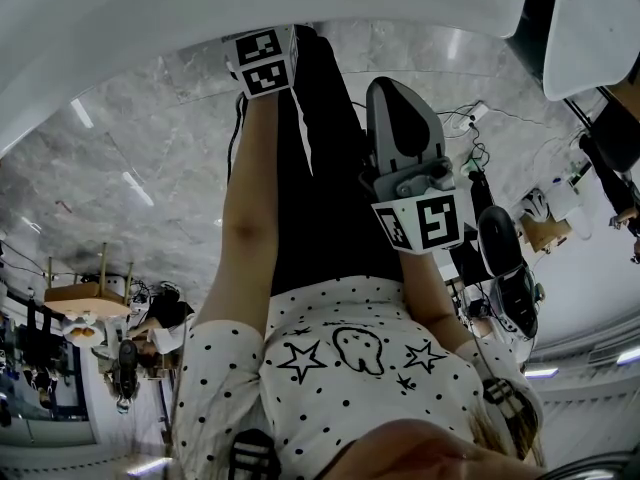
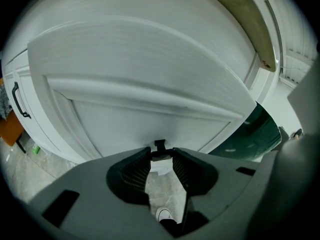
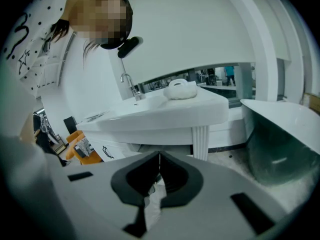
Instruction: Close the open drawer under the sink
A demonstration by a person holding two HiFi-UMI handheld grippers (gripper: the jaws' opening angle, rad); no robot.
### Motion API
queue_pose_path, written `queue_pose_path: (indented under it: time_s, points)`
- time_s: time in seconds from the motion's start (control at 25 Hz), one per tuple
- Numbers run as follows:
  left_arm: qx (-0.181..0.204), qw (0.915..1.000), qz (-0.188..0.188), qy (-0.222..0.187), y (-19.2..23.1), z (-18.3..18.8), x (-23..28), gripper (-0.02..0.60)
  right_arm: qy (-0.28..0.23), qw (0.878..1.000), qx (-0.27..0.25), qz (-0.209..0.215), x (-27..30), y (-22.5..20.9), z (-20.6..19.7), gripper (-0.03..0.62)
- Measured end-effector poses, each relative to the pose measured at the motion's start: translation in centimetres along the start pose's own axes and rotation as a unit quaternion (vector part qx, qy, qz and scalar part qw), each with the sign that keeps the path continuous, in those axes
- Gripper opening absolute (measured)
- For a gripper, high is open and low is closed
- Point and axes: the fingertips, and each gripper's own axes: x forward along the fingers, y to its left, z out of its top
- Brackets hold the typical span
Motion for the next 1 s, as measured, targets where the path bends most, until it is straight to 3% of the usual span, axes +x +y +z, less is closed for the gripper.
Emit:
queue_pose_path:
  time_s: [1.0]
  points:
    - [-0.005,0.9999,-0.002,-0.01,-0.1,1.1,1.4,0.14,0.001,1.0,0.003,-0.003,-0.3,-0.5,-0.4,0.015]
